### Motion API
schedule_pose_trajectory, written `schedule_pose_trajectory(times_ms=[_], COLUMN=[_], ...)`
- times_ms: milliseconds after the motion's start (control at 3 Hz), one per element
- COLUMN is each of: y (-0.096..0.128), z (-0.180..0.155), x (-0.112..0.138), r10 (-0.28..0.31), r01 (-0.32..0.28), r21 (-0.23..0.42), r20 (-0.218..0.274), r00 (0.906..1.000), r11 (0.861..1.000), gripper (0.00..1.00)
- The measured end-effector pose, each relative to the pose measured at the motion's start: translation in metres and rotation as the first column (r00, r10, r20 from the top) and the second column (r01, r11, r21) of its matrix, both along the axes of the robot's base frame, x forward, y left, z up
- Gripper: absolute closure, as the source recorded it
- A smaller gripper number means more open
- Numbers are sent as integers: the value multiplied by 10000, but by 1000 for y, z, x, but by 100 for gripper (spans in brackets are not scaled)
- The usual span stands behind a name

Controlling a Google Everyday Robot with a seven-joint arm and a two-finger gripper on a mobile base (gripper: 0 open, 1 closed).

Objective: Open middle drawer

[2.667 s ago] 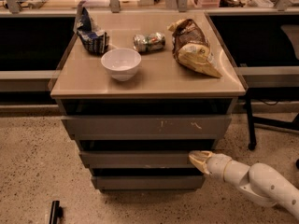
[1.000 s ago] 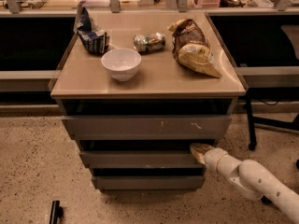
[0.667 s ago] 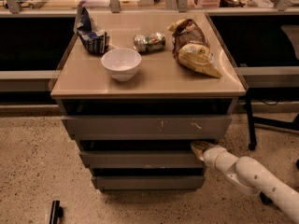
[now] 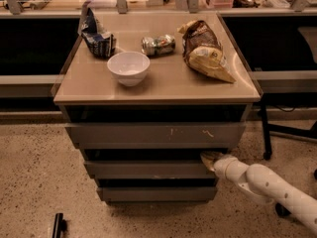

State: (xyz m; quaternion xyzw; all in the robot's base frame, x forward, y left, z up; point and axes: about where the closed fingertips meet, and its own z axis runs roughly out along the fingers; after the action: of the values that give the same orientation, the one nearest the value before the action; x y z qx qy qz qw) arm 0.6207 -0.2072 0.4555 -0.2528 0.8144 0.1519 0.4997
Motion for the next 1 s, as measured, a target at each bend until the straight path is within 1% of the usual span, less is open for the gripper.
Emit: schedule_pose_trajectory(times_ms=[333, 667, 1000], y=[0, 0, 1], z=[-11, -7, -8], x=[-6, -6, -27], r10=[188, 197, 477], r01=[-199, -208, -473], r21=[-166, -166, 65], r20=[-641, -662, -1574], r00=[9978, 9976, 9864], r11=[9997, 9996, 9989], gripper=[100, 100, 100])
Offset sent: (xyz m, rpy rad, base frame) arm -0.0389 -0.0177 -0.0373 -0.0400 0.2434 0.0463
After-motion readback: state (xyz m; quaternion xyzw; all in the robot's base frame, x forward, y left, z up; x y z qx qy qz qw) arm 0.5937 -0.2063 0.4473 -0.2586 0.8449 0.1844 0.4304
